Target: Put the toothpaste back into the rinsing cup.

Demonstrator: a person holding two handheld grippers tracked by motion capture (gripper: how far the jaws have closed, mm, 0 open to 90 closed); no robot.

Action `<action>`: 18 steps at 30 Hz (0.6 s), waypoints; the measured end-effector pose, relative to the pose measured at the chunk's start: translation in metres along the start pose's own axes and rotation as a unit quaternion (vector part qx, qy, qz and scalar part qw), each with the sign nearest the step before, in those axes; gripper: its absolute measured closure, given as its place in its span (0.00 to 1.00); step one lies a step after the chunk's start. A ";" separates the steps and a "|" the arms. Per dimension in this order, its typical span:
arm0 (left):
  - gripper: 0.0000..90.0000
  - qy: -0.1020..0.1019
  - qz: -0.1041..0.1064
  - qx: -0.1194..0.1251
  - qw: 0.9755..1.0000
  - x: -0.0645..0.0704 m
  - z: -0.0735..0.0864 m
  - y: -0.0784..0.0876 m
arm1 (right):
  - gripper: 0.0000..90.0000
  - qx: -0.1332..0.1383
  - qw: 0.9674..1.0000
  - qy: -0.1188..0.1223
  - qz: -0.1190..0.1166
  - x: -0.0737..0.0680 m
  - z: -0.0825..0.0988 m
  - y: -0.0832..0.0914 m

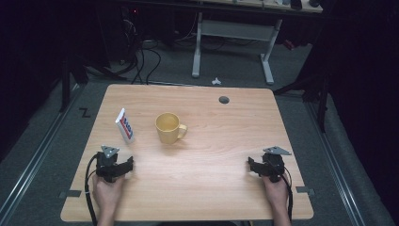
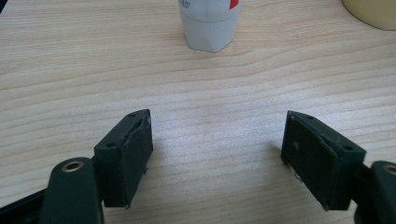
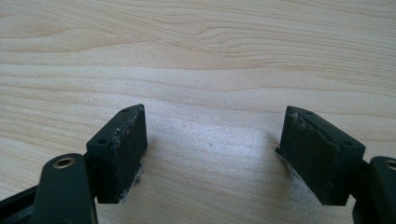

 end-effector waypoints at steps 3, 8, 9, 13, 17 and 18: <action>0.28 0.002 0.001 0.000 1.000 0.000 0.000 0.000 | 0.26 0.000 1.000 0.000 0.000 0.000 0.000 0.000; 0.27 -0.004 0.008 0.000 1.000 0.000 0.001 0.001 | 0.26 0.000 1.000 0.000 0.000 0.000 0.000 0.000; 0.26 -0.006 0.011 0.000 1.000 0.001 0.001 0.001 | 0.26 0.000 1.000 0.000 0.000 0.000 0.000 0.000; 0.22 -0.005 0.009 -0.004 1.000 0.001 0.001 0.001 | 0.26 0.000 1.000 0.000 0.000 0.000 0.000 0.000; 0.20 -0.005 0.008 -0.006 1.000 0.001 0.001 0.001 | 0.26 0.000 1.000 0.000 0.000 0.000 0.000 0.000; 0.20 -0.006 0.008 -0.006 1.000 0.001 0.000 0.000 | 0.26 0.000 1.000 0.000 0.000 0.000 0.000 0.000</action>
Point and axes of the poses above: each handheld gripper's, and its own axes: y roughly backward along the jaws, z roughly out of its underside, x roughly to its right, the point moved 2 cm from there along -y, roughly forward along the jaws, and after that the axes turned 12 degrees about -z, right-handed, at the moved point
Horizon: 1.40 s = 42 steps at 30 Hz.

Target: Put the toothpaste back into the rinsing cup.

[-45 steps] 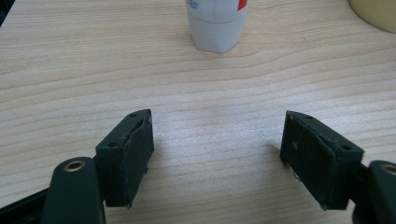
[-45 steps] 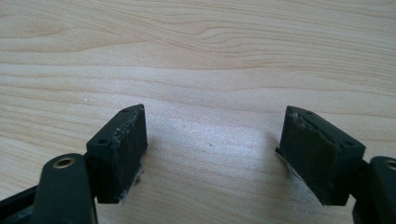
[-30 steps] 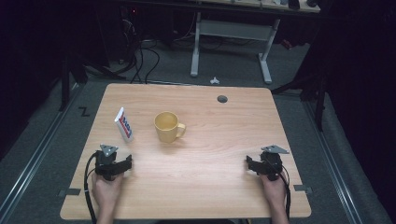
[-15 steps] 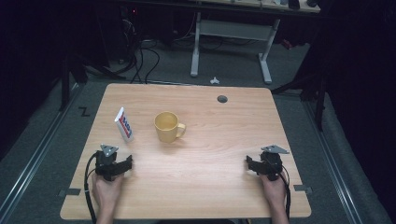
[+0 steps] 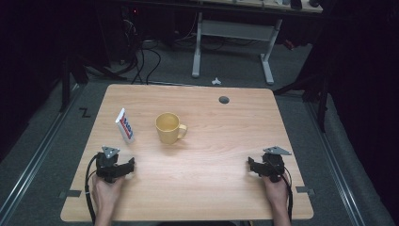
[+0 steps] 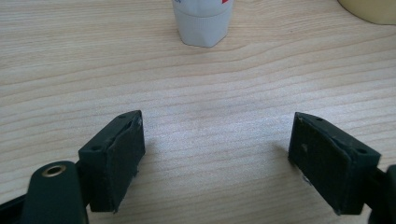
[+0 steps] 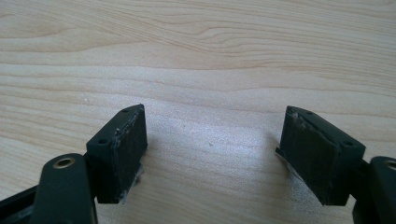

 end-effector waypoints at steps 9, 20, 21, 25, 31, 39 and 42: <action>0.27 -0.004 0.008 -0.009 1.000 0.000 -0.004 0.002 | 0.26 0.000 1.000 0.000 -0.001 0.000 0.000 0.000; 0.25 -0.021 0.008 0.009 1.000 0.003 -0.013 0.011 | 0.26 0.000 1.000 0.000 -0.001 0.000 0.000 0.000; 0.25 -0.019 0.011 0.011 1.000 0.003 -0.015 0.012 | 0.26 0.000 1.000 0.000 -0.001 0.000 0.000 0.000; 0.26 -0.013 0.012 0.010 1.000 0.001 -0.017 0.013 | 0.26 0.000 1.000 0.000 -0.001 0.000 0.000 0.000; 0.28 -0.006 0.023 0.005 1.000 -0.004 -0.020 0.014 | 0.26 0.000 1.000 0.000 -0.001 0.000 0.000 0.000; 0.28 0.005 0.030 0.014 0.999 -0.013 -0.030 0.018 | 0.26 -0.001 1.000 0.000 -0.001 0.000 0.000 0.000; 0.29 0.005 0.030 0.020 0.999 -0.014 -0.034 0.020 | 0.26 -0.001 1.000 0.000 -0.001 0.000 0.000 0.000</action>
Point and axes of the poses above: each handheld gripper's, and its own axes: y roughly backward along the jaws, z roughly out of its underside, x roughly to its right, the point moved 2 cm from there along -y, roughly forward along the jaws, and after that the axes turned 12 degrees about -z, right-handed, at the moved point
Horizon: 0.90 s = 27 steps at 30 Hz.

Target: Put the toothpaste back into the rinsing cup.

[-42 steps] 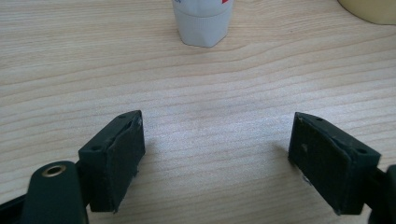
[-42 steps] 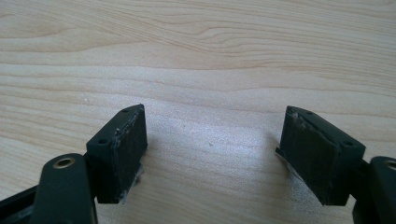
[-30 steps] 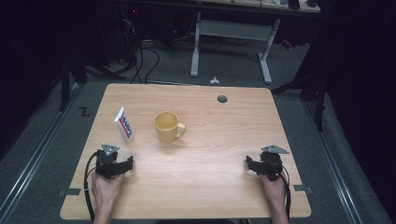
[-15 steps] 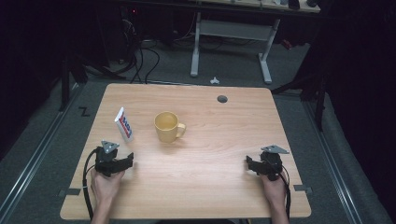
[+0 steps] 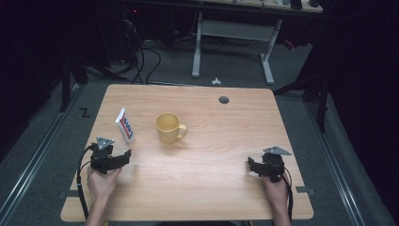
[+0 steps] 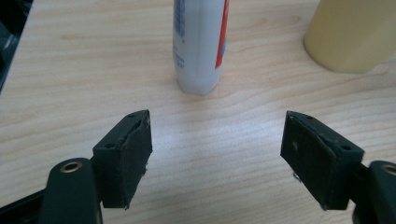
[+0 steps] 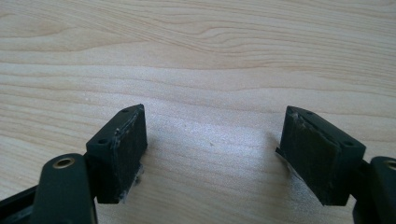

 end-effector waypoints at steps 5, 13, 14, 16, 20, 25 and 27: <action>0.32 -0.003 0.003 0.015 1.000 -0.001 -0.012 0.005 | 0.26 0.000 1.000 0.000 0.000 0.000 0.000 0.000; 0.35 -0.011 0.000 0.022 1.000 -0.001 -0.027 0.005 | 0.26 0.000 1.000 0.000 0.000 0.000 0.000 0.000; 0.35 -0.009 -0.001 0.027 1.000 -0.001 -0.029 0.005 | 0.26 0.000 1.000 0.000 0.000 0.000 0.000 0.000; 0.36 -0.010 -0.005 0.029 1.000 -0.001 -0.035 0.003 | 0.26 0.000 1.000 0.000 0.000 0.000 0.000 0.000; 0.37 -0.008 -0.007 0.032 0.999 -0.001 -0.040 0.001 | 0.26 0.000 1.000 0.000 0.000 0.000 0.000 0.000; 0.37 -0.006 -0.006 0.031 0.999 -0.002 -0.046 -0.001 | 0.26 0.000 1.000 0.000 0.000 0.000 0.000 0.000; 0.38 -0.006 -0.007 0.034 0.999 -0.003 -0.050 -0.002 | 0.26 0.000 1.000 0.000 0.000 0.000 0.000 0.000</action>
Point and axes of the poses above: each handheld gripper's, and its own axes: y roughly backward along the jaws, z roughly out of its underside, x roughly to its right, the point moved 2 cm from there along -y, roughly forward along the jaws, and after that the axes turned 12 degrees about -z, right-handed, at the moved point
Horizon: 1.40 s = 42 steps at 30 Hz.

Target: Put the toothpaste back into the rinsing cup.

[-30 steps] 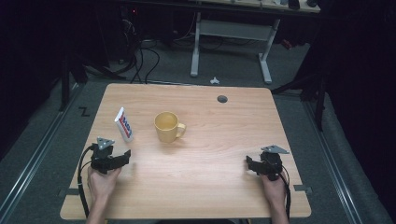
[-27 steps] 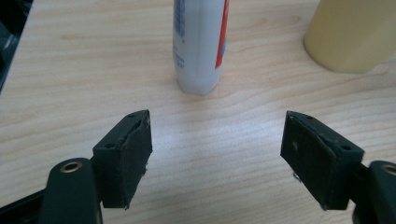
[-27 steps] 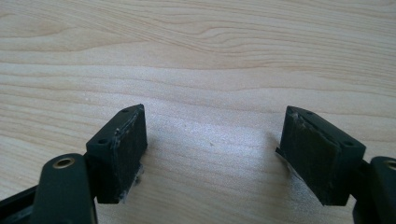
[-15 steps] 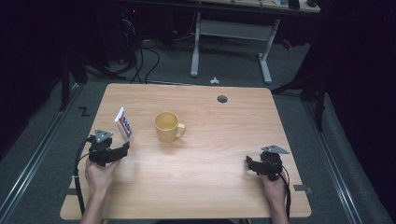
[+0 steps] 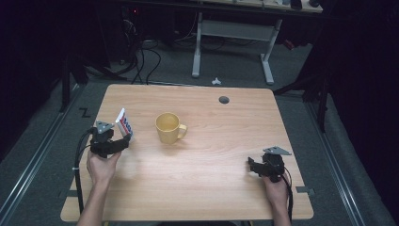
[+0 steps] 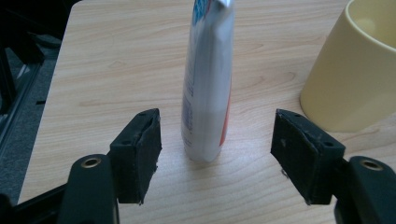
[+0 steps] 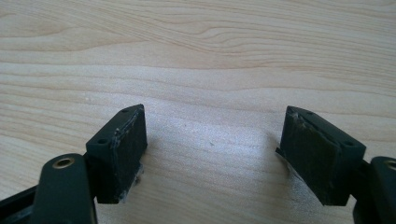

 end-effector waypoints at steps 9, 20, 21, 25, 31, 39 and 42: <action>0.40 -0.002 -0.003 0.003 1.000 0.001 -0.010 -0.005 | 0.26 0.000 1.000 0.000 0.000 0.000 0.000 0.000; 0.44 0.012 -0.006 0.008 1.000 0.001 -0.014 -0.017 | 0.26 0.001 1.000 0.000 0.000 0.000 0.000 0.000; 0.45 0.012 -0.006 0.008 1.000 0.001 -0.014 -0.017 | 0.26 0.001 1.000 0.000 0.000 0.000 0.000 0.000; 0.46 0.001 -0.014 0.005 1.000 0.003 -0.016 -0.020 | 0.26 0.000 1.000 0.000 0.000 0.000 0.000 0.000; 0.48 -0.005 -0.021 0.010 1.000 0.007 -0.022 -0.025 | 0.26 0.001 1.000 0.000 0.000 0.000 0.000 0.000; 0.54 0.013 -0.017 0.008 1.000 0.005 -0.023 -0.030 | 0.26 0.001 1.000 0.000 0.000 0.000 0.000 0.000; 0.57 0.016 -0.016 0.009 1.000 0.005 -0.023 -0.031 | 0.26 0.001 1.000 0.000 0.000 0.000 0.000 0.000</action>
Point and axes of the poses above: each handheld gripper's, and its own axes: y roughly backward along the jaws, z roughly out of its underside, x roughly to its right, the point moved 2 cm from there along -y, roughly forward along the jaws, and after that the axes turned 12 degrees about -z, right-handed, at the moved point
